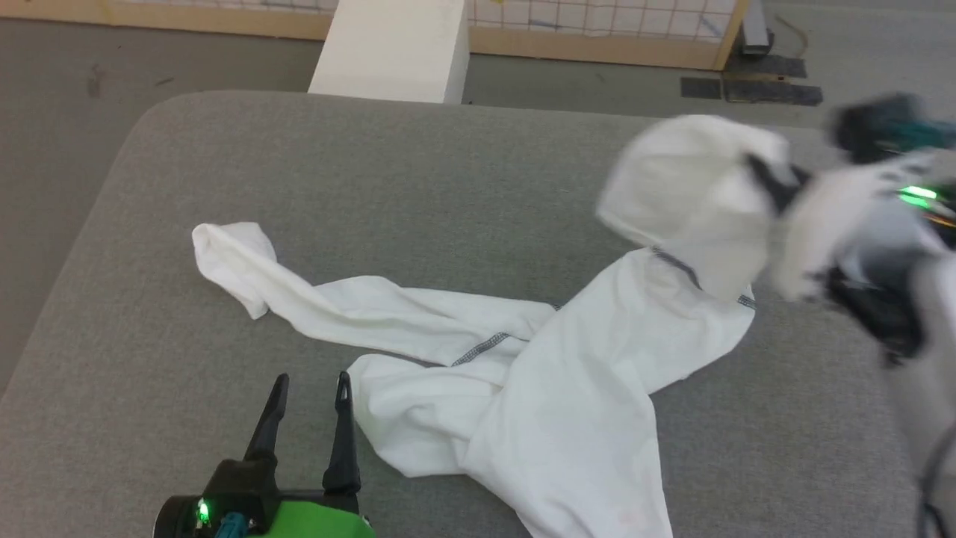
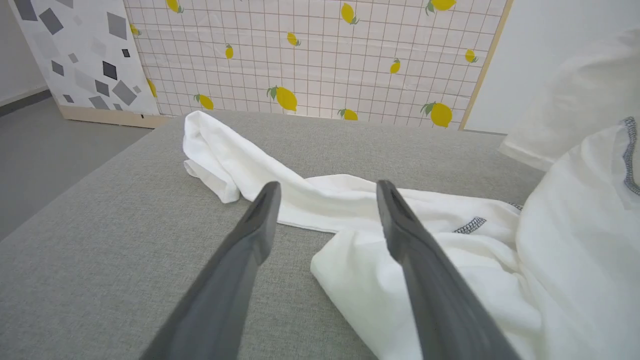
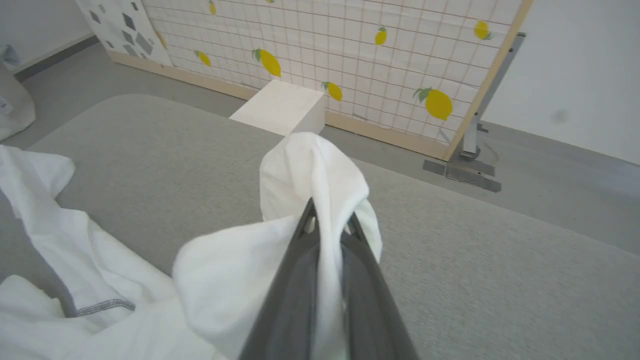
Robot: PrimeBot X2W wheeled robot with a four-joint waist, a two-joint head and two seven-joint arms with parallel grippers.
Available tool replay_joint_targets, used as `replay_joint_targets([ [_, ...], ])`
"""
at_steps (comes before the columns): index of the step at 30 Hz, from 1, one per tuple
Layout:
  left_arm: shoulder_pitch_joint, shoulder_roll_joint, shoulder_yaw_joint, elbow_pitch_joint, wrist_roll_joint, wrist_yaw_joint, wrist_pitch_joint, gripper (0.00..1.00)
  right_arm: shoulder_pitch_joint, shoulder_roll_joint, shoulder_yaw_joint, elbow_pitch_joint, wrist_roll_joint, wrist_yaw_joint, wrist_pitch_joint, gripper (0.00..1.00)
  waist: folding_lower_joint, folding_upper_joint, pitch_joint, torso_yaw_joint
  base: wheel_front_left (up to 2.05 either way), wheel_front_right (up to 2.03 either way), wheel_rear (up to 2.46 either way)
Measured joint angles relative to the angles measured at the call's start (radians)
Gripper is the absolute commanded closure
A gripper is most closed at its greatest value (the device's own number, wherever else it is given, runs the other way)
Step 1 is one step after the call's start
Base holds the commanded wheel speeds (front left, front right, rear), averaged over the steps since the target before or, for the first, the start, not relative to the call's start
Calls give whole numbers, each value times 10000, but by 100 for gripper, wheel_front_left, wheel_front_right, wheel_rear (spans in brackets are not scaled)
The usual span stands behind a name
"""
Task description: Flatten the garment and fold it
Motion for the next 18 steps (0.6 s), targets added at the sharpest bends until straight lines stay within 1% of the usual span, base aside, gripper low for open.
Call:
replay_joint_targets([
  [2,88,-4,69,-6,17,-40,-2,0,800,-443,-1248,-313,-512,-2,-12,100,0,0,-57,-109,0,0,0],
  [4,134,-4,165,-13,42,-84,-2,0,1576,-617,-2324,-591,-905,-2,-19,100,0,0,-67,-183,0,0,0],
  [5,166,-4,211,-21,44,-117,0,0,1995,-589,-2880,-686,-997,-2,-23,100,0,0,-57,-214,0,0,0],
  [7,203,-2,274,-15,54,-146,-2,0,2743,-548,-3565,-754,-1294,-2,-79,100,0,0,-22,-260,0,0,0],
  [8,208,-2,293,-13,79,-165,-2,0,3058,-395,-3986,-729,-1340,0,-150,100,0,0,-5,-291,0,0,0],
  [11,209,0,290,29,123,-267,-2,0,3675,-194,-4736,-460,-1779,0,-560,100,0,0,45,-367,0,0,0],
  [12,208,0,290,40,144,-286,-2,0,3706,-61,-4987,-295,-1837,0,-732,91,0,0,61,-391,0,0,0],
  [13,201,0,286,63,188,-301,-2,0,3709,46,-5219,-54,-2021,-2,-947,67,0,0,82,-415,0,0,0],
  [14,197,0,282,107,280,-353,-2,0,3712,176,-5478,485,-2452,0,-1402,0,0,0,122,-452,0,0,0],
  [18,185,0,297,182,280,-389,-2,0,3655,499,-5714,1325,-2801,0,-1912,0,0,0,154,-492,0,0,0],
])
